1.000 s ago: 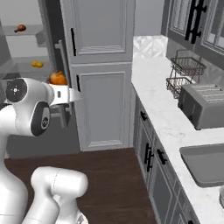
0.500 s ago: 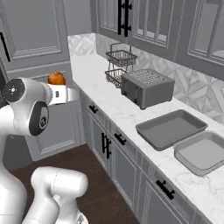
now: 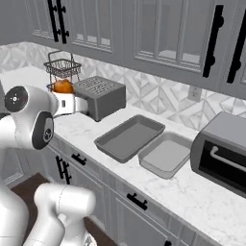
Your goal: Place one lemon and one chicken drumstick in each tupperware on the nearby counter, to pack two identical lunches.
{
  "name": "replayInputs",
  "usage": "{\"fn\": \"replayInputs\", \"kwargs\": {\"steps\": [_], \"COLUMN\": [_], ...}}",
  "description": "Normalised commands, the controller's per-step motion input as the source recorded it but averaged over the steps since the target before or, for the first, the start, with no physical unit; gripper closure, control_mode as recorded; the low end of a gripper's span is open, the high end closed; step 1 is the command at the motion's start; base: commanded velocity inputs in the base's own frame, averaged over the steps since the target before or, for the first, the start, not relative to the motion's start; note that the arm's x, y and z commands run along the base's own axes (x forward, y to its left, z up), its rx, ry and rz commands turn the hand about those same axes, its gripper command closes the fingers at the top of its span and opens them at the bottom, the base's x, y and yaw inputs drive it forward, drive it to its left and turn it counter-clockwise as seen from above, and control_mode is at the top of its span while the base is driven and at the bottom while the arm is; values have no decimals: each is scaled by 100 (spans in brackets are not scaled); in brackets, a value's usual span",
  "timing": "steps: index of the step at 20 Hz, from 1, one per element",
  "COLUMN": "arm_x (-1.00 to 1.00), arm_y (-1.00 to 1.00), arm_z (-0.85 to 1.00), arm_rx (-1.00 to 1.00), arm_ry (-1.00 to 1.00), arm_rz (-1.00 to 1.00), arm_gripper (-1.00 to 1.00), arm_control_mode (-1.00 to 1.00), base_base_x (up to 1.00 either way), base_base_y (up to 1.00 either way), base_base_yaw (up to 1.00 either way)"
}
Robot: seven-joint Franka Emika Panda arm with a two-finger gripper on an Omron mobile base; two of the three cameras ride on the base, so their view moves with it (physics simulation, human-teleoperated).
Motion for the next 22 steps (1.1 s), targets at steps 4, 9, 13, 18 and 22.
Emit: {"fn": "replayInputs", "kwargs": {"steps": [4, 9, 13, 18, 22], "arm_x": [0, 0, 8, 23, 23], "arm_y": [0, 0, 12, -3, -7], "arm_z": [0, 0, -71, -95, -78], "arm_rx": [0, 0, -1, 2, 11], "arm_ry": [0, 0, -7, 2, 11], "arm_rz": [0, 0, -19, -16, -9], "arm_gripper": [100, 100, 100, 100, 100], "arm_control_mode": [100, 100, -100, -100, -100], "base_base_x": [86, 46, 2, 0, 0], "base_base_y": [0, 36, 9, 0, 0], "base_base_yaw": [-40, -32, -7, 0, 0]}}
